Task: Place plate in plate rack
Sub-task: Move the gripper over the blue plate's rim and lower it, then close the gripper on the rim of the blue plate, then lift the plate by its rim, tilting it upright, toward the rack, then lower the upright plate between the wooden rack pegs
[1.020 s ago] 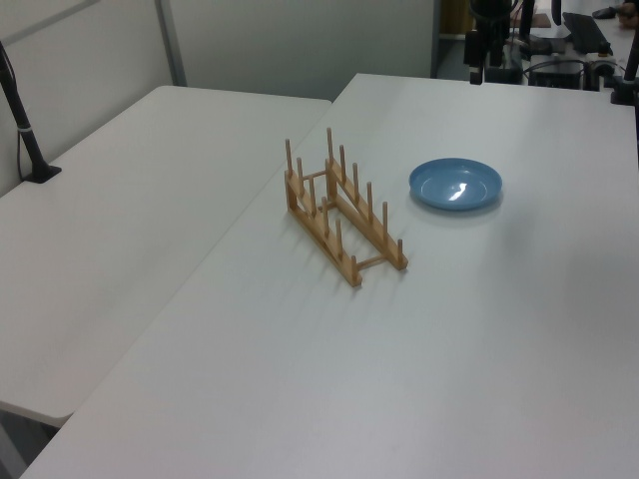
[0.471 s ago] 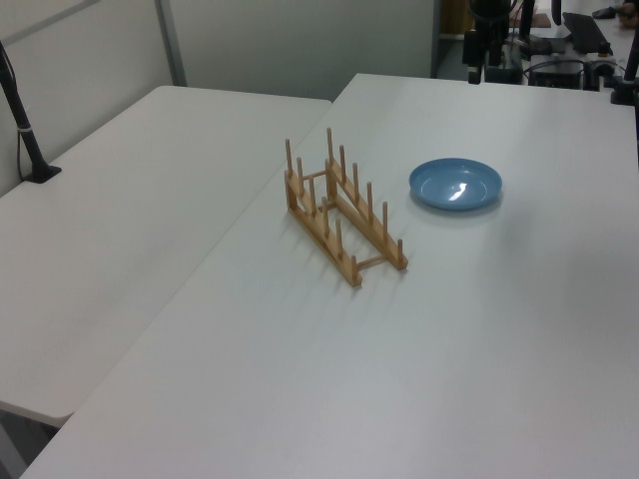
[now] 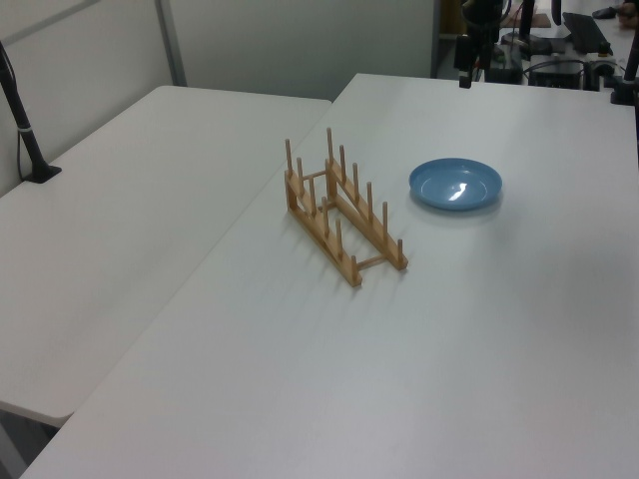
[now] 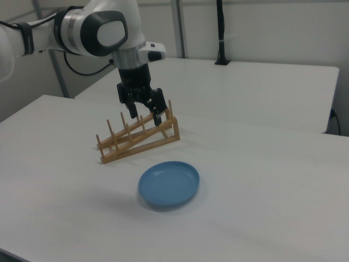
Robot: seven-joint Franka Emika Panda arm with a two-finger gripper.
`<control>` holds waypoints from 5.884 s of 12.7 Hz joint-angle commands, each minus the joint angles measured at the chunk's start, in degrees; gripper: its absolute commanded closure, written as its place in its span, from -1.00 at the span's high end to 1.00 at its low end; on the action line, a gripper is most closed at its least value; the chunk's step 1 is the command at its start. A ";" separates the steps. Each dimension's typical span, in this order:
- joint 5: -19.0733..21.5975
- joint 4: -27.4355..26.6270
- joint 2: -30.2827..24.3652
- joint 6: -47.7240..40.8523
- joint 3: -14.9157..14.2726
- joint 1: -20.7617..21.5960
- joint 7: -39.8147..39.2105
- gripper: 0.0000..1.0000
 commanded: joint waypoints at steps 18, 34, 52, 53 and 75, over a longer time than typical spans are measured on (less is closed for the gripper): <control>8.68 -0.47 23.08 19.30 -2.57 -9.86 -23.42 0.44; 8.77 -1.00 24.22 19.83 -2.13 -9.07 -23.16 -0.52; 5.97 1.29 4.99 31.07 -2.13 -7.68 -26.67 -1.00; 3.87 1.28 4.11 32.39 -2.13 -5.40 -26.06 -1.00; -46.95 -5.04 3.13 36.80 12.73 10.88 8.92 -1.00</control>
